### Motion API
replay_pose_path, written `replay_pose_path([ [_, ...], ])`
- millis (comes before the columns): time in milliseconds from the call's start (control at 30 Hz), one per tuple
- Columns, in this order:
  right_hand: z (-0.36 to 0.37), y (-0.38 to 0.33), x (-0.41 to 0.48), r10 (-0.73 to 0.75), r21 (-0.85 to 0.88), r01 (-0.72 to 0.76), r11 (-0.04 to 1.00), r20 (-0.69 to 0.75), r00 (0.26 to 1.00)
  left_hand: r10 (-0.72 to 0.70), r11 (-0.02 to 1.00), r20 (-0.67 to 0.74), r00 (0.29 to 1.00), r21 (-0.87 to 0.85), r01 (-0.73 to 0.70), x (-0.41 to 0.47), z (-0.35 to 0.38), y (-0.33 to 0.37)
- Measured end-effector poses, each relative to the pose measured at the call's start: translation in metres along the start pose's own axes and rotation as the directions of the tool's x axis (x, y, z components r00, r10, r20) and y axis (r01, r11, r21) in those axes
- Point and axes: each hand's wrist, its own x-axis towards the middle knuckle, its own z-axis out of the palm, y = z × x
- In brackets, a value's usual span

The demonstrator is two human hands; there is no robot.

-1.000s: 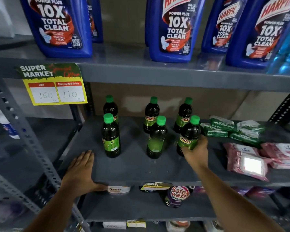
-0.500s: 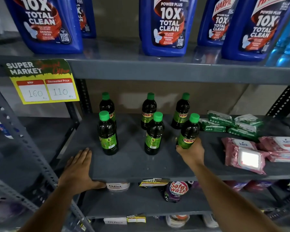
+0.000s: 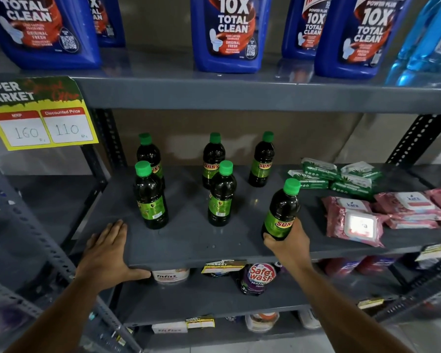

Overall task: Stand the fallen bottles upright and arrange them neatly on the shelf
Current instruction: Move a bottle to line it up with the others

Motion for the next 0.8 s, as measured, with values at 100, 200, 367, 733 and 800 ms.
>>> replay_pose_path([
  [100,0.001,0.001,-0.003,0.005,0.021,-0.005,1.000,-0.008,1.000,0.002,1.000,0.009,1.000,-0.003,-0.002,0.000,0.000,0.000],
  [200,-0.001,0.002,-0.006,-0.020,0.026,0.019,0.999,0.017,1.000,0.003,1.000,0.005,1.000,-0.008,-0.003,-0.001,0.000,0.000],
  [367,-0.007,0.015,-0.043,-0.157,-0.046,0.152,0.987,-0.143,0.977,0.009,1.000,0.003,1.000,-0.008,-0.009,-0.001,0.000,0.000],
  [733,0.091,-0.080,-0.038,-0.180,0.127,0.184,0.975,-0.038,0.983,0.015,0.999,0.000,1.000,-0.033,-0.015,0.000,0.001,-0.001],
  [800,0.102,-0.099,-0.013,-0.096,0.078,0.100,0.992,-0.049,0.994,0.000,1.000,0.017,1.000,-0.026,0.001,0.000,0.000,-0.001],
])
